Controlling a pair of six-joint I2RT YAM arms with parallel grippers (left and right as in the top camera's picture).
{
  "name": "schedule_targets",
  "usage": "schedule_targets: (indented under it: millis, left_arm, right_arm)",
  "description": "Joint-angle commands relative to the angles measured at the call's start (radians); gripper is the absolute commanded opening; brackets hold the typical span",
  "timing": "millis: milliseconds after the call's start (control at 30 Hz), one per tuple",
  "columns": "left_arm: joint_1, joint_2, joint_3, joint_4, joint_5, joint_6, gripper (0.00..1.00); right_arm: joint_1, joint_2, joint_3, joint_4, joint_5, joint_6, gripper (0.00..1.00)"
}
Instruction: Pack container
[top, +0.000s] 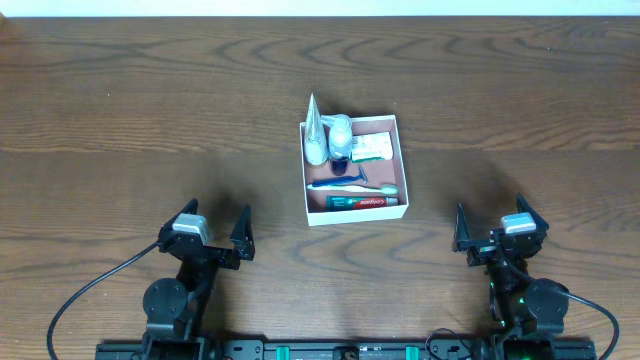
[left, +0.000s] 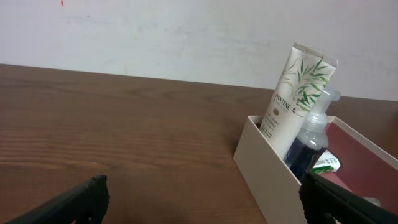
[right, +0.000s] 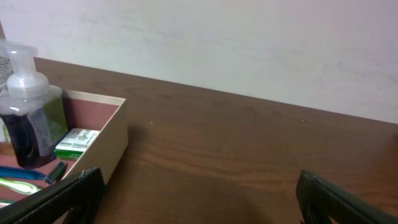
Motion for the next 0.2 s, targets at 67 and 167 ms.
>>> schedule_targets:
  millis: [67, 167]
  left_arm:
    - [0.005, -0.006, -0.018, -0.033, 0.014, 0.017, 0.98]
    - [0.005, -0.006, -0.018, -0.033, 0.014, 0.017, 0.98]
  right_arm:
    - [-0.008, -0.007, -0.002, -0.005, 0.010, -0.014, 0.99]
    - [-0.008, -0.007, -0.002, -0.005, 0.010, -0.014, 0.99]
